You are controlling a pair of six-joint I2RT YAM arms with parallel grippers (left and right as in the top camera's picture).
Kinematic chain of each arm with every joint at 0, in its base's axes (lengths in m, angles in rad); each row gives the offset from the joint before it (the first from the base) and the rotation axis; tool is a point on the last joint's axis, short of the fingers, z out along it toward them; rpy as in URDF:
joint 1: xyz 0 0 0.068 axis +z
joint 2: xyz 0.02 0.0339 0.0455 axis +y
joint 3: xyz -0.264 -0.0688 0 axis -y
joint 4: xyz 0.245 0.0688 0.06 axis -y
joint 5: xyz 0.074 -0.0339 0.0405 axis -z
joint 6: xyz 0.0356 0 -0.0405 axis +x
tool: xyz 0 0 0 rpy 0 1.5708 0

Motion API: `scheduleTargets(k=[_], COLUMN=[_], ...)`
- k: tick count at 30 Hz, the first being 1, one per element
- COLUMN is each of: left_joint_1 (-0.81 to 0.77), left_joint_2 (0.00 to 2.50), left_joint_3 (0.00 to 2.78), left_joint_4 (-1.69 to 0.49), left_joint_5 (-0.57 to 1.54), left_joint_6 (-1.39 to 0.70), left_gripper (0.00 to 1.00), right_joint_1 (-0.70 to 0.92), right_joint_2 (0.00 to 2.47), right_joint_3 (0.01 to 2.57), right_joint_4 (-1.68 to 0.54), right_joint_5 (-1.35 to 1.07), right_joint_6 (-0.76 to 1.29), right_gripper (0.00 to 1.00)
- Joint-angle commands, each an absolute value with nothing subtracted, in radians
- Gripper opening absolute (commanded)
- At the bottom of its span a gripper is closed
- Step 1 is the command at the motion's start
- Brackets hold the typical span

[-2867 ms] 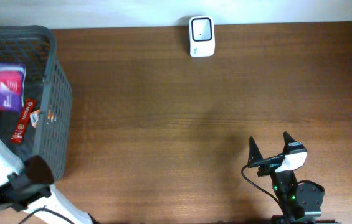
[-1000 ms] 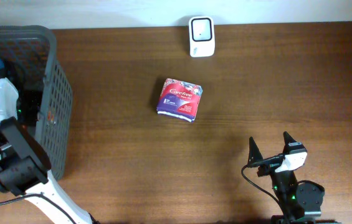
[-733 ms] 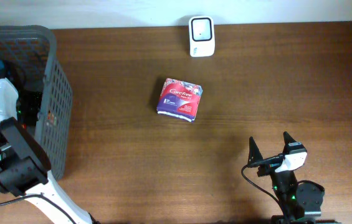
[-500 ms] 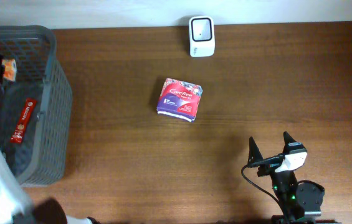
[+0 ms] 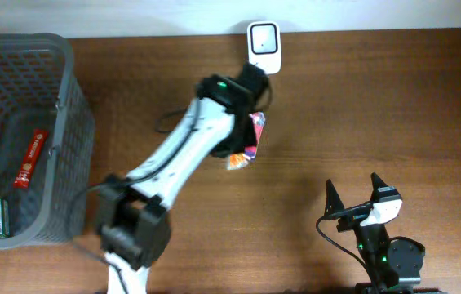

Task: Scan the item barcode
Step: 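Pick the orange Kleenex tissue pack from the basket with the left gripper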

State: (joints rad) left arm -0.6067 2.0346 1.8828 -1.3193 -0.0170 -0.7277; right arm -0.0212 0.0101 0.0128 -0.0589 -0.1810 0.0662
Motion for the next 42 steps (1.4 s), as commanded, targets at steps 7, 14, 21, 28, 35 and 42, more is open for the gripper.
scheduleTargets(k=[7, 14, 21, 28, 35, 42], left_joint_1=[-0.673, -0.325, 0.057, 0.228, 0.398, 0.527], left_joint_2=[2.171, 1.971, 1.708, 1.709, 1.744, 1.945], left_joint_3=[2.059, 2.697, 2.45, 2.145, 2.144, 2.144], left_joint_4=[-1.408, -1.688, -1.688, -1.51, -1.481, -1.502], left_joint_5=[-0.024, 0.0, -0.042, -0.05, -0.054, -0.128], left_joint_6=[-0.498, -0.282, -0.342, -0.393, -0.427, -0.524], left_gripper=[0.79, 0.99, 0.99, 0.99, 0.99, 0.99], right_joint_1=[-0.014, -0.014, -0.014, -0.014, -0.014, -0.014], right_joint_2=[0.003, 0.003, 0.003, 0.003, 0.003, 0.003], right_joint_3=[0.006, 0.006, 0.006, 0.006, 0.006, 0.006], right_joint_4=[-0.063, -0.063, -0.063, -0.063, -0.063, -0.063], right_joint_5=[-0.179, -0.179, -0.179, -0.179, -0.179, -0.179], right_joint_6=[0.059, 0.059, 0.059, 0.059, 0.059, 0.059], right_gripper=[0.98, 0.98, 0.98, 0.98, 0.98, 0.99])
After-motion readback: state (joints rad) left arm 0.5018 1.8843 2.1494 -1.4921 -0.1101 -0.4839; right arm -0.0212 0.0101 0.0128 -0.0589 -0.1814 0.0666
